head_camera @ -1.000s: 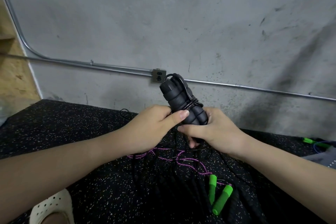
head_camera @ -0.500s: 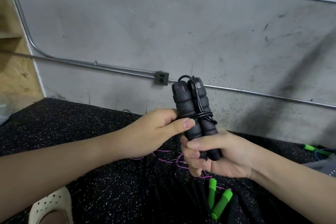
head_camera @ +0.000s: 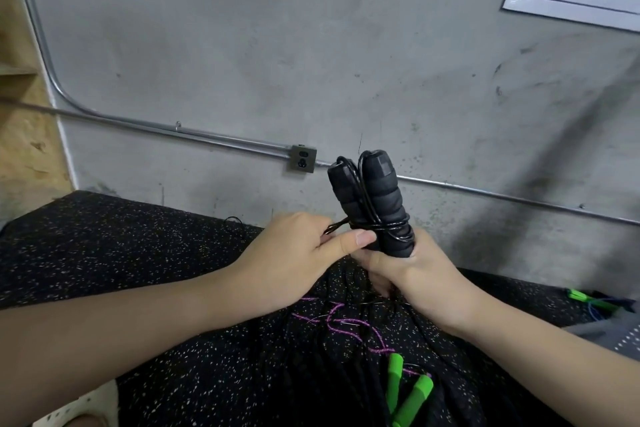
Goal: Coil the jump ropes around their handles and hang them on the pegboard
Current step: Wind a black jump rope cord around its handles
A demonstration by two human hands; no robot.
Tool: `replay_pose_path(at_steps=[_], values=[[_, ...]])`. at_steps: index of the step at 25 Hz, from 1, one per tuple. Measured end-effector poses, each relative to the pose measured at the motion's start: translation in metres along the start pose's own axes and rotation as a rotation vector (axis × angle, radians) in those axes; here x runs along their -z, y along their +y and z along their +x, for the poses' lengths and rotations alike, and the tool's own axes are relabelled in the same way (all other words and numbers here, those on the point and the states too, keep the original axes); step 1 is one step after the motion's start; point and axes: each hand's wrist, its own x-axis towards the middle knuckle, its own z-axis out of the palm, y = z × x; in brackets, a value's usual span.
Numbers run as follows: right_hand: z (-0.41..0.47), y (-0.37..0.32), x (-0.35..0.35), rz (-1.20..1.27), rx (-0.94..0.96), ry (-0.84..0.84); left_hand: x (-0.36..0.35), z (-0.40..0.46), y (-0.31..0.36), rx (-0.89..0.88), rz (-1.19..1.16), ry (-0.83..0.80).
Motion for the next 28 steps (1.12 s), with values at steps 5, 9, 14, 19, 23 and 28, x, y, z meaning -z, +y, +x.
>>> replay_pose_path(at_steps=[5,9,14,19,23,28], values=[[0.004,0.0,-0.009,-0.128,0.085,0.144,-0.005,0.006,0.021,0.024,0.009,0.004],[0.003,0.007,-0.02,-0.306,0.117,0.251,-0.012,0.014,0.019,0.057,0.054,0.018],[-0.011,-0.01,-0.008,-0.122,-0.063,-0.252,-0.006,0.01,-0.012,-0.047,-0.234,-0.283],[-0.021,-0.014,-0.002,0.402,-0.345,-0.446,0.0,0.0,-0.001,-0.101,-0.424,-0.438],[-0.017,-0.005,-0.005,0.076,-0.167,-0.126,-0.001,0.002,-0.014,0.01,-0.046,-0.334],[-0.014,0.006,-0.006,0.095,-0.126,0.065,-0.009,0.004,-0.009,0.02,0.018,-0.18]])
